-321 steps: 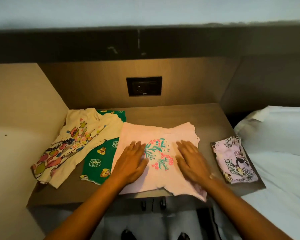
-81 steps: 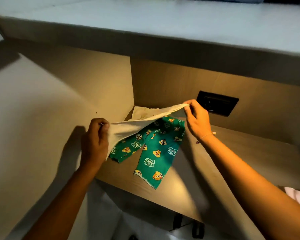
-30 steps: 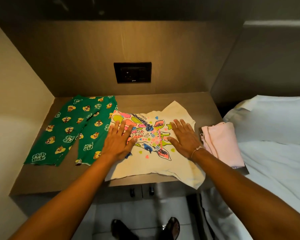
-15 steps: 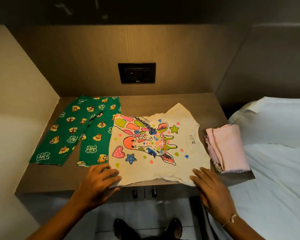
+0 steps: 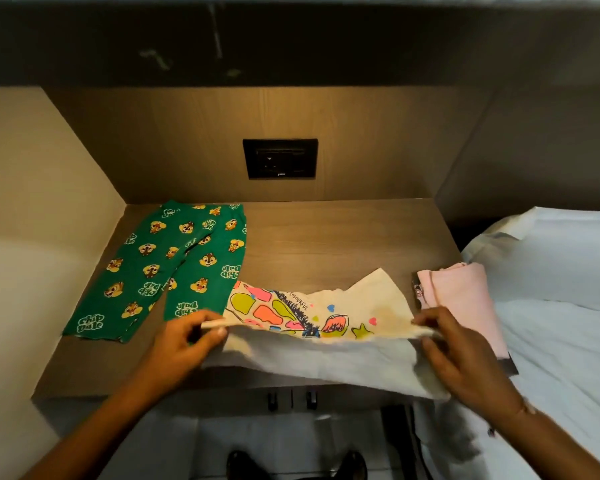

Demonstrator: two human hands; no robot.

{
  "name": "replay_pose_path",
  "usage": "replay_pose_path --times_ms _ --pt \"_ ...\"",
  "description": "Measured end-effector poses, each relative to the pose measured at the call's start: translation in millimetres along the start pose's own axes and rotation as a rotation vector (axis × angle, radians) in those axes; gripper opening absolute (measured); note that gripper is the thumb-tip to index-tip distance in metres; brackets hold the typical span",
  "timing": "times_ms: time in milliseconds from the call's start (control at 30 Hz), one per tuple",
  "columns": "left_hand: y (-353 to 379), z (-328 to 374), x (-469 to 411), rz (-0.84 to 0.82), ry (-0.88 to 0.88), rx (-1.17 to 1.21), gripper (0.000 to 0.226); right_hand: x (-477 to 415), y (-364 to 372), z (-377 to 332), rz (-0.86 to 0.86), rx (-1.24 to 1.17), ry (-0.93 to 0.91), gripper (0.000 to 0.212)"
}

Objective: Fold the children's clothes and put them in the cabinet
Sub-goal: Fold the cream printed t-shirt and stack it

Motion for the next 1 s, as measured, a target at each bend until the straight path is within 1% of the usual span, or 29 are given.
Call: replay_pose_path --times_ms 33,67,133,200,300,400,467,533,600,667,767,833,900,1000 --pt "0.6 1.4 -14.9 0.002 -0.029 -0.025 0.011 -15.2 1.5 6.2 -0.024 0.046 0.005 0.014" --pt "2.1 0.4 -29.6 -0.001 -0.072 -0.070 0.009 -29.9 4.7 14.6 -0.048 0.104 0.015 0.014" --pt "5.3 -3.9 -56.7 0.014 -0.150 -0.233 0.012 -54.9 11.7 34.8 -0.085 0.231 0.042 0.014" --pt "9.4 -5.2 -79.2 0.035 -0.167 -0.369 0.017 -74.4 19.4 50.4 -0.122 0.363 0.040 0.017" --pt "14.2 -5.4 -104.0 0.088 -0.160 -0.537 0.018 -96.7 28.9 61.3 -0.173 0.515 -0.003 0.021" --pt "18.4 -7.7 -121.1 0.126 -0.078 -0.719 0.027 -108.3 31.2 68.4 -0.173 0.578 0.002 0.030" --pt "28.4 -5.8 -128.1 0.081 0.038 -0.845 0.045 -113.0 34.0 68.9 -0.170 0.548 -0.011 0.038" --pt "44.1 -2.4 -132.5 -0.026 0.154 -0.972 0.057 -117.8 46.4 68.7 -0.275 0.509 -0.044 0.050" --pt "58.6 1.4 -133.4 -0.128 0.234 -1.071 0.058 -120.3 63.7 70.2 -0.441 0.533 -0.070 0.058" --pt "65.7 4.8 -135.3 -0.175 0.264 -1.096 0.055 -124.2 73.6 71.3 -0.519 0.592 -0.097 0.057" --pt "66.4 4.0 -140.4 -0.218 0.213 -1.068 0.044 -132.9 74.9 71.2 -0.497 0.607 -0.121 0.044" --pt "67.7 4.8 -142.2 -0.226 0.220 -1.127 0.035 -133.9 74.9 72.7 -0.497 0.598 -0.112 0.033" --pt "68.1 8.1 -143.1 -0.202 0.251 -1.178 0.031 -131.8 75.3 74.5 -0.509 0.588 -0.094 0.025" --pt "61.0 19.0 -140.5 -0.110 0.285 -1.132 0.029 -126.4 69.0 69.0 -0.465 0.568 -0.089 0.023"
Point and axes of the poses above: each hand's wrist, its own x-axis away from the middle knuckle, its own y-axis out of the palm, z = x × y, the point moved 10 cm from there along -x, towards the middle knuckle, and after that the axes turned 10 degrees about -y, right-handed, at the moved point
